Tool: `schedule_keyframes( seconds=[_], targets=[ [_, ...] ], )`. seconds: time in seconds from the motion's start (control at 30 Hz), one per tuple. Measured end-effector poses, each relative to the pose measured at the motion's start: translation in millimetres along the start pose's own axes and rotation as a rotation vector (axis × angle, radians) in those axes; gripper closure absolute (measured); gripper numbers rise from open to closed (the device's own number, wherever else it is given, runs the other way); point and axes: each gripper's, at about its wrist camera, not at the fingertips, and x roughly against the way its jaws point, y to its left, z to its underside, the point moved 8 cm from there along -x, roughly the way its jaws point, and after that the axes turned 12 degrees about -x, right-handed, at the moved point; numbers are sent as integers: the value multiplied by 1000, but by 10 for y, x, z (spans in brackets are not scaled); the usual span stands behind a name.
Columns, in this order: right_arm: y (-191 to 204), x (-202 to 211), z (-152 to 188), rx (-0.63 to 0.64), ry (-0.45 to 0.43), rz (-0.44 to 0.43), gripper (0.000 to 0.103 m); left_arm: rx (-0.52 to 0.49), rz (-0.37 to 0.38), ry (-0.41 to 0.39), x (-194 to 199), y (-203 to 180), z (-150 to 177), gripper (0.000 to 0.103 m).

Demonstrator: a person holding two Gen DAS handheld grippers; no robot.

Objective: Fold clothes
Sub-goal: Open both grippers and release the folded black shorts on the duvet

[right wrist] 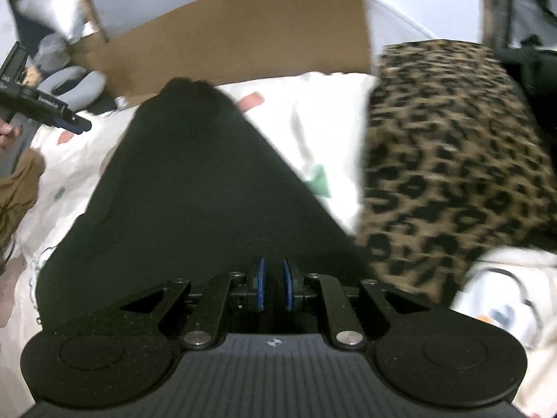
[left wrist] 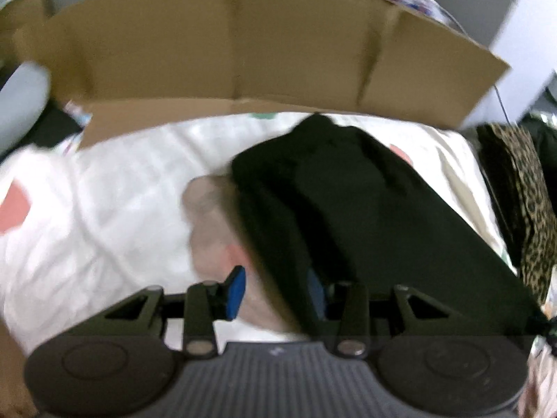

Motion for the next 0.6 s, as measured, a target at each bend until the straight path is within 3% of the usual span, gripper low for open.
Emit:
schedule_keyframes(
  seconds=[0.2,0.4,0.6],
  targets=[
    [322,-222,32,39,38,-35,70,38,15,-17,226,182,338,59],
    [368,-350,188,147,107,33,69,77,50,-34,328,138,838,58],
    [240,-294,337,200,178,94,69,94,69,-76,437,-50,1321,39]
  ],
)
